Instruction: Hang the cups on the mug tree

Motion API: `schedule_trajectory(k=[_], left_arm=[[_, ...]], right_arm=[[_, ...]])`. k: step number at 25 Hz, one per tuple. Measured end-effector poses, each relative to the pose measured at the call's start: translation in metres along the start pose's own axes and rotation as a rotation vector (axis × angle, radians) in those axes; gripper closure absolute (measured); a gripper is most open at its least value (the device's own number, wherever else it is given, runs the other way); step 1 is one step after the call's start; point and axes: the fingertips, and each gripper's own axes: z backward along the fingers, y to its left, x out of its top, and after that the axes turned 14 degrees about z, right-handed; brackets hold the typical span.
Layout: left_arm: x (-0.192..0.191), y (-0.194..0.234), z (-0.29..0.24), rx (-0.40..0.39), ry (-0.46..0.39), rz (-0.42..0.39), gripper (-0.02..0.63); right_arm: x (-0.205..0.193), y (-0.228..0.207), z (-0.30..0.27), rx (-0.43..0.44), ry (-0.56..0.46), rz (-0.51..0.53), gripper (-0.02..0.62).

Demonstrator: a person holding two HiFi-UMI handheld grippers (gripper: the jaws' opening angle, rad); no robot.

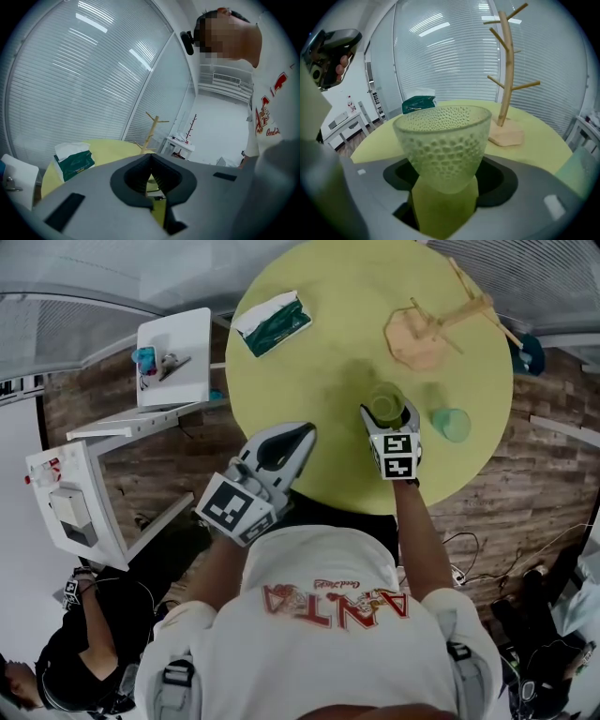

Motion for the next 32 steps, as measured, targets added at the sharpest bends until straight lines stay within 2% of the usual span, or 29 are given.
schedule_trajectory(k=[6,13,17,20,23,26,32], left_arm=[[0.004,-0.011,-0.004,-0.030,-0.004,-0.011,0.597],[0.010,-0.029,-0.007,-0.077,-0.025,-0.023,0.597],[0.017,-0.040,-0.008,-0.111,-0.046,-0.031,0.597],[0.021,-0.049,-0.010,-0.137,-0.060,-0.036,0.597],[0.025,-0.056,-0.009,-0.157,-0.077,-0.039,0.597],[0.030,-0.061,-0.008,-0.177,-0.091,-0.041,0.597],[0.038,-0.074,-0.011,-0.213,-0.113,-0.049,0.597]], right_arm=[[0.008,-0.011,0.018,-0.020,-0.032,-0.025,0.258],[0.053,-0.021,0.080,-0.013,-0.115,-0.016,0.258],[0.077,-0.045,0.122,-0.043,-0.133,0.011,0.258],[0.088,-0.078,0.151,-0.107,-0.122,0.040,0.258],[0.089,-0.121,0.170,-0.195,-0.039,0.107,0.259],[0.082,-0.162,0.180,-0.259,0.111,0.189,0.259],[0.085,-0.227,0.178,-0.317,0.392,0.362,0.259]])
